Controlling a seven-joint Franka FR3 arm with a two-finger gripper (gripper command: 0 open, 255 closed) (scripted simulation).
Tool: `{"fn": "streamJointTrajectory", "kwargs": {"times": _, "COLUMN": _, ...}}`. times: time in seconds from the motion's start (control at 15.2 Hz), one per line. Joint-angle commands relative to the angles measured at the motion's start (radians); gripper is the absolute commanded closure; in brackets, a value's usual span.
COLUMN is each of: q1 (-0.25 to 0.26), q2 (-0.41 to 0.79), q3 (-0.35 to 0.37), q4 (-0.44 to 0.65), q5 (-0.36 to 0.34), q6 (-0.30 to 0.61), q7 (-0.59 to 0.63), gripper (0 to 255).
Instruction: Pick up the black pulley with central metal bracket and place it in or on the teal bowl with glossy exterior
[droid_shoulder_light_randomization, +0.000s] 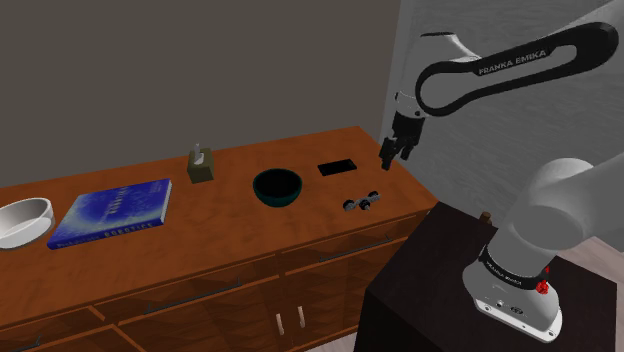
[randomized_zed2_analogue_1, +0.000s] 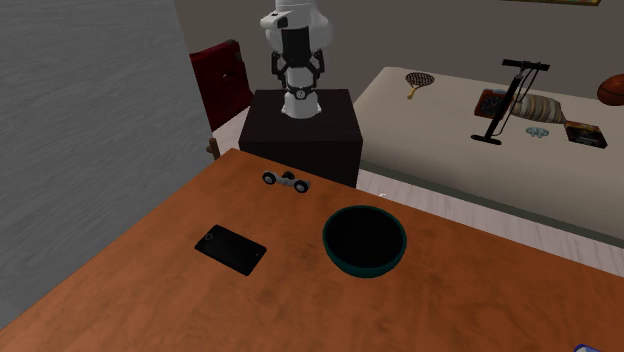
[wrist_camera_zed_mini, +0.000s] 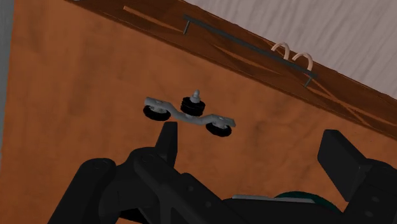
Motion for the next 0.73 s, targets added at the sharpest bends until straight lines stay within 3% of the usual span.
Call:
{"fn": "streamJointTrajectory", "kwargs": {"times": 0.0, "q1": -0.006, "q2": 0.050, "q3": -0.008, "q4": -0.047, "q5": 0.006, "q6": 0.116, "q7": -0.009, "gripper": 0}}
{"fn": "streamJointTrajectory", "kwargs": {"times": 0.4, "q1": -0.003, "q2": 0.272, "q3": -0.041, "q4": -0.117, "q5": 0.048, "q6": 0.453, "q7": -0.049, "gripper": 0}}
{"fn": "streamJointTrajectory", "kwargs": {"times": 0.66, "q1": 0.043, "q2": 0.473, "q3": -0.090, "q4": -0.115, "q5": 0.137, "q6": 0.681, "q7": -0.125, "gripper": 0}}
